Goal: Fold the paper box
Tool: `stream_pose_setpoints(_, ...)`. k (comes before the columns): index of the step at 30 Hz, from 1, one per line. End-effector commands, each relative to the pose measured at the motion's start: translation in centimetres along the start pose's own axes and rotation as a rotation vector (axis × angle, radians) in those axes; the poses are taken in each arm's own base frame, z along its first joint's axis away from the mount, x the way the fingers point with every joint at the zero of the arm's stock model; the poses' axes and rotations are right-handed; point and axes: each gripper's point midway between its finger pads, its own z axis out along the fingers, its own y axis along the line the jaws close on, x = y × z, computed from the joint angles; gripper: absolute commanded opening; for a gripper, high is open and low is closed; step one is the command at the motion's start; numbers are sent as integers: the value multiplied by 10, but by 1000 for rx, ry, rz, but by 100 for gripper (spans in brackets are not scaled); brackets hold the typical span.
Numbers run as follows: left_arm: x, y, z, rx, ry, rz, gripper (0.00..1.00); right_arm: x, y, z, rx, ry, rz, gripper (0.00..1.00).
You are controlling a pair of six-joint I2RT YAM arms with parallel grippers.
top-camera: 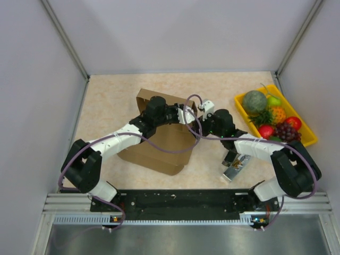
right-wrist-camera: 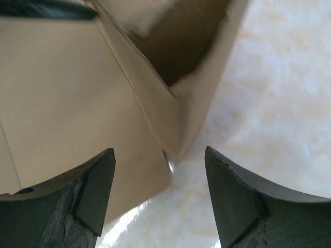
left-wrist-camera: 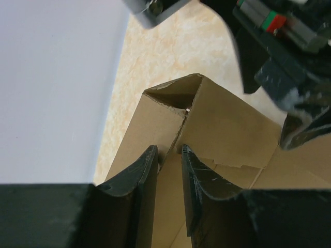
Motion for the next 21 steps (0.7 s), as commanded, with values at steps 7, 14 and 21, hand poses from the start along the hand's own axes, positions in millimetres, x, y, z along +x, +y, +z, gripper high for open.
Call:
stream_pose_setpoints(7,-7,0,-3,-4,-25,-25,29,-84,17,27,98,-392,-97,64)
stream_pose_setpoints(14,-11,-1,-4,-6,-44,-38,29,-93,4,37,261,-457,-80,59)
stream_pose_setpoints(21,-12,-1,-7,-8,-48,-48,29,-94,-4,48,335,-459,-39,36)
